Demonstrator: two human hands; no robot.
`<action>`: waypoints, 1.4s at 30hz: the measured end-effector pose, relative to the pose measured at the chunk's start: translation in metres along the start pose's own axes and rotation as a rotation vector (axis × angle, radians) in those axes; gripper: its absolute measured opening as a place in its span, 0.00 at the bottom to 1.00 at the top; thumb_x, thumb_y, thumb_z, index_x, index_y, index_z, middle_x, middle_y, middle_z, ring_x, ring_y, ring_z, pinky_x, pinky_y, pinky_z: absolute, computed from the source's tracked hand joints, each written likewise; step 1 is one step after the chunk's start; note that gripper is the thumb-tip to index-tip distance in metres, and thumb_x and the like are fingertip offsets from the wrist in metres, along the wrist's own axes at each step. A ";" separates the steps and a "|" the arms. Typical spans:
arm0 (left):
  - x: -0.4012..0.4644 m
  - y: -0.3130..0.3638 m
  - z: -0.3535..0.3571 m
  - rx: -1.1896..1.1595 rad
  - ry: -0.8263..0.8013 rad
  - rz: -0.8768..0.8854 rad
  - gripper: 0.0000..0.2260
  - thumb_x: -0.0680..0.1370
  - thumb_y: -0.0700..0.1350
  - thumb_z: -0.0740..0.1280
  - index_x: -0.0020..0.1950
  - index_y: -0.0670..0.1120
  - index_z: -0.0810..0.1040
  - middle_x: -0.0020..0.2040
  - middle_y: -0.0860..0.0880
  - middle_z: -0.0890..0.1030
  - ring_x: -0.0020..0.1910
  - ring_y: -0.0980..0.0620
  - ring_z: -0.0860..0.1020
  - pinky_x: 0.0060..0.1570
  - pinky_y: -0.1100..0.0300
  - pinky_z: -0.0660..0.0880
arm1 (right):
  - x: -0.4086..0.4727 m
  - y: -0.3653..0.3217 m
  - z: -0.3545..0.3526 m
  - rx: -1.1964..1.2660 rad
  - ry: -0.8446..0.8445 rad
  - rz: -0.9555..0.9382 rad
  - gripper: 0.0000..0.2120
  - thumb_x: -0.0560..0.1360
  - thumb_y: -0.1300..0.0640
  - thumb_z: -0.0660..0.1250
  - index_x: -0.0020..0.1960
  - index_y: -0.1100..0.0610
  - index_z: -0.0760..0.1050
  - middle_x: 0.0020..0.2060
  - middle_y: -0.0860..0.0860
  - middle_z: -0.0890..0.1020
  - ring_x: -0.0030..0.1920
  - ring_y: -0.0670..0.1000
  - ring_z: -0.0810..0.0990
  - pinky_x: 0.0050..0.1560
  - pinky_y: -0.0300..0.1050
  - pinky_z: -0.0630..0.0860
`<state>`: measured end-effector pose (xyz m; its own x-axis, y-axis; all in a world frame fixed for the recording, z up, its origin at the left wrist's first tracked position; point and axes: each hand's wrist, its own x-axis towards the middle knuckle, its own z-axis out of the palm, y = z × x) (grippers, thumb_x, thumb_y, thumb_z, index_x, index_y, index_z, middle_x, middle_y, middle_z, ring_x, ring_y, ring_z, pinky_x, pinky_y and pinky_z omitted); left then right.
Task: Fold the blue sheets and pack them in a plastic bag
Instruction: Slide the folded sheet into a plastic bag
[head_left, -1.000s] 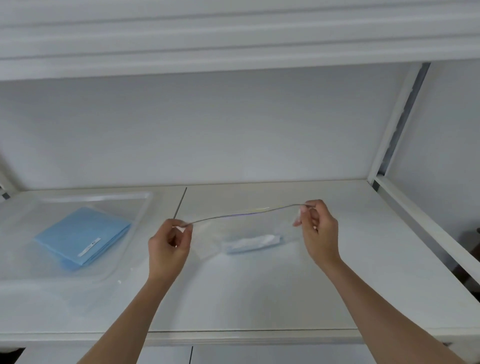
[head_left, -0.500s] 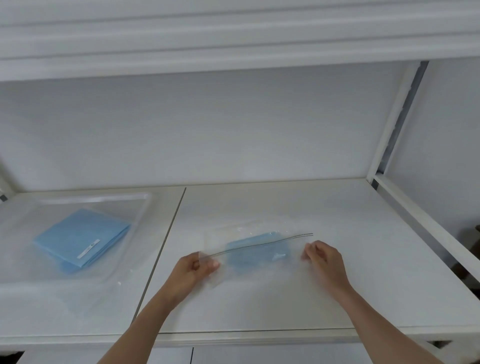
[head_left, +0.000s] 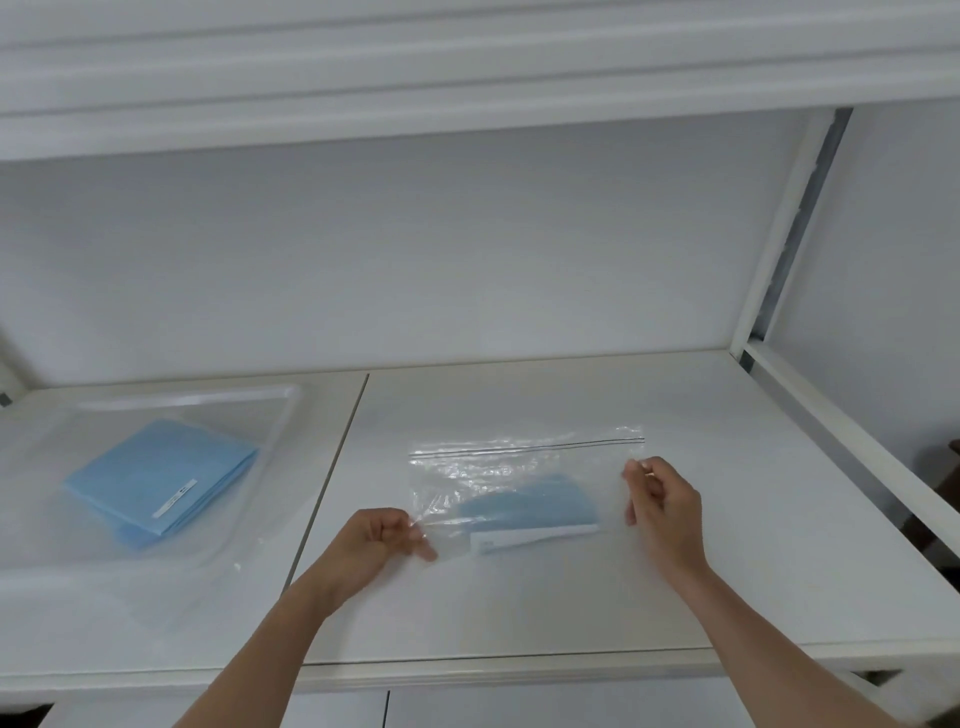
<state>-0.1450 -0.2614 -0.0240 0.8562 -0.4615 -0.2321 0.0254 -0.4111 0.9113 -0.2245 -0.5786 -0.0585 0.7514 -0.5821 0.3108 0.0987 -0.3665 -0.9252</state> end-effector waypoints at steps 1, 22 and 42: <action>-0.001 0.001 -0.002 -0.002 -0.010 -0.005 0.11 0.79 0.37 0.63 0.39 0.40 0.79 0.42 0.43 0.85 0.38 0.57 0.78 0.45 0.67 0.71 | 0.000 0.001 0.000 -0.002 -0.008 0.000 0.14 0.79 0.57 0.63 0.37 0.63 0.70 0.24 0.62 0.71 0.23 0.50 0.69 0.28 0.41 0.67; 0.022 -0.027 0.050 0.847 0.156 0.173 0.47 0.62 0.78 0.33 0.73 0.59 0.63 0.75 0.58 0.61 0.74 0.56 0.57 0.71 0.55 0.53 | -0.046 0.000 0.047 -0.739 -0.587 -0.587 0.22 0.66 0.47 0.63 0.59 0.49 0.74 0.59 0.46 0.75 0.61 0.49 0.72 0.66 0.46 0.63; -0.020 0.002 0.041 -0.214 0.362 0.023 0.31 0.76 0.65 0.52 0.74 0.50 0.61 0.70 0.53 0.66 0.71 0.54 0.64 0.72 0.56 0.57 | -0.063 -0.063 0.030 -0.681 -0.573 -0.123 0.26 0.77 0.63 0.54 0.71 0.44 0.62 0.59 0.53 0.78 0.56 0.58 0.78 0.52 0.49 0.73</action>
<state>-0.1829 -0.2853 -0.0318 0.9828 -0.1471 -0.1114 0.0784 -0.2135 0.9738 -0.2586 -0.4966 -0.0266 0.9892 -0.1259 0.0744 -0.0714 -0.8595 -0.5062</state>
